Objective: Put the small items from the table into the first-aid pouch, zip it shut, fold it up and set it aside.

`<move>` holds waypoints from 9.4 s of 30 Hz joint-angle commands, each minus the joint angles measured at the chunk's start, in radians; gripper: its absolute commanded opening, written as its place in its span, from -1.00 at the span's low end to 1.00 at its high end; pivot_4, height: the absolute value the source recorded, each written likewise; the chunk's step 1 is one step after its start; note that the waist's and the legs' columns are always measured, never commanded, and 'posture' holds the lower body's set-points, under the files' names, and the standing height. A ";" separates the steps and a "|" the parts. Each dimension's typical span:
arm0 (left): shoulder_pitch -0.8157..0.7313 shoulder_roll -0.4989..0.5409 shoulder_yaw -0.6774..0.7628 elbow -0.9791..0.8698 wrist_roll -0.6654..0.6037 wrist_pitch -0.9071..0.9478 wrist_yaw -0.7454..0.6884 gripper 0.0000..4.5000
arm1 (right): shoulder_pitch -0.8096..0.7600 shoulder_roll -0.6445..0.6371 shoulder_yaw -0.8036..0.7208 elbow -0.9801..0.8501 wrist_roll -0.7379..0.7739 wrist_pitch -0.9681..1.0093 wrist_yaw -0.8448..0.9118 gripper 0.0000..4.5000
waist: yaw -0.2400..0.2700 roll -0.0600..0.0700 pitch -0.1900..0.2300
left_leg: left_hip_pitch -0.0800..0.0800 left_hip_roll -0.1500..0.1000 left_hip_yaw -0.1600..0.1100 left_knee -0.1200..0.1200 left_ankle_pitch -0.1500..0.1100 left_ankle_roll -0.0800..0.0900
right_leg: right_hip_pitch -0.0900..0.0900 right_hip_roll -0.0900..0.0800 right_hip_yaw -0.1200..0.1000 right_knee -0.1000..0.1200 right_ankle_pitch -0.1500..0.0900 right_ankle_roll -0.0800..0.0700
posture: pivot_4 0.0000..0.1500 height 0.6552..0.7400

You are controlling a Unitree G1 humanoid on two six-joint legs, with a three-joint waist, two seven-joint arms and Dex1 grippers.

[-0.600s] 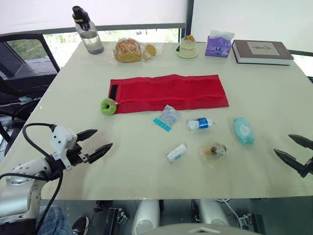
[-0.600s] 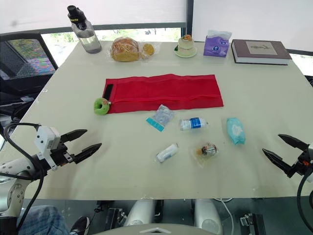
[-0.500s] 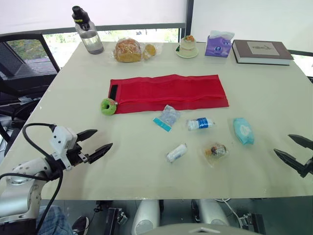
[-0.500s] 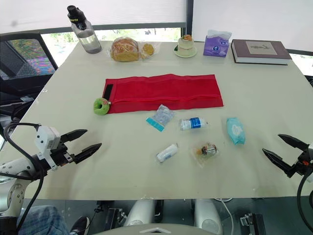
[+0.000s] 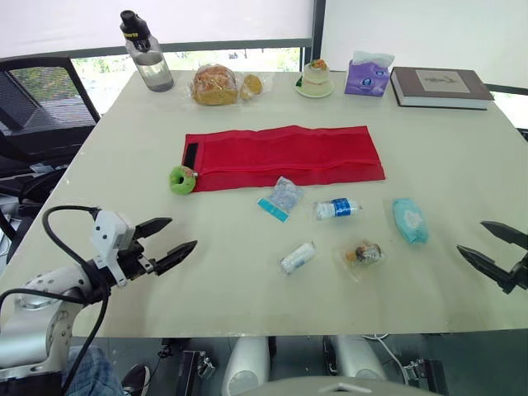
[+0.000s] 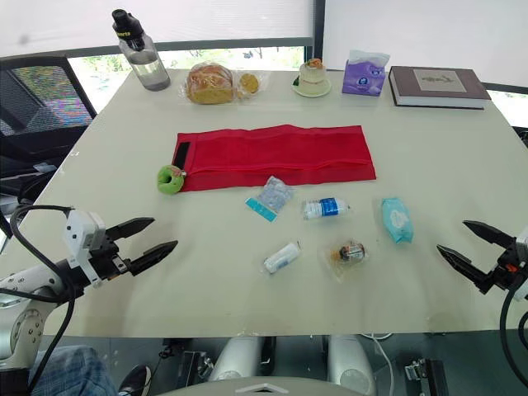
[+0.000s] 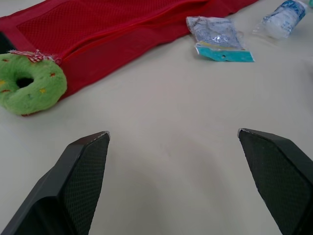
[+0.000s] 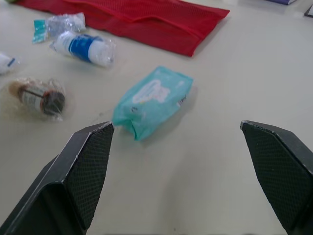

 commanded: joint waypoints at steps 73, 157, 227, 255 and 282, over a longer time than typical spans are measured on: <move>-0.831 -0.602 -0.021 0.128 -0.365 0.734 0.342 -0.94 | -0.518 0.580 0.456 -0.582 0.198 0.769 -0.935 1.00 | -0.003 -0.012 0.005 | -0.004 -0.004 -0.006 0.010 0.000 0.000 | -0.003 0.005 0.001 0.013 0.006 0.010 | 1.00 1.00; -0.760 -0.589 -0.144 0.074 -0.581 0.611 0.448 -1.00 | -0.532 0.464 0.425 -0.544 0.689 0.803 -1.137 0.44 | -0.003 -0.012 0.005 | -0.021 -0.005 -0.011 0.006 0.000 0.000 | -0.012 0.009 0.000 -0.001 0.006 0.010 | 1.00 1.00; -0.735 -0.583 -0.148 0.054 -0.582 0.547 0.524 0.36 | -0.526 0.566 0.472 -0.549 0.620 0.654 -1.179 -0.97 | -0.003 -0.012 0.005 | -0.020 -0.005 -0.013 0.008 0.001 0.000 | -0.011 0.011 0.000 0.001 0.007 0.010 | 1.00 1.00; -0.688 0.054 -0.490 0.415 0.405 0.021 0.375 0.97 | -0.368 0.361 0.387 -0.611 0.461 0.611 -1.024 -0.97 | 0.001 -0.012 0.005 | -0.019 -0.003 -0.009 0.008 0.000 0.000 | -0.012 0.009 0.002 0.002 0.007 0.009 | 1.00 1.00; -0.941 -0.077 -0.548 0.725 0.672 -0.265 0.409 0.97 | -0.368 0.390 0.415 -0.624 0.419 0.615 -1.020 -0.97 | -0.002 -0.012 0.005 | -0.019 -0.004 -0.009 0.012 0.001 0.000 | -0.015 0.011 0.003 0.013 0.007 0.009 | 1.00 1.00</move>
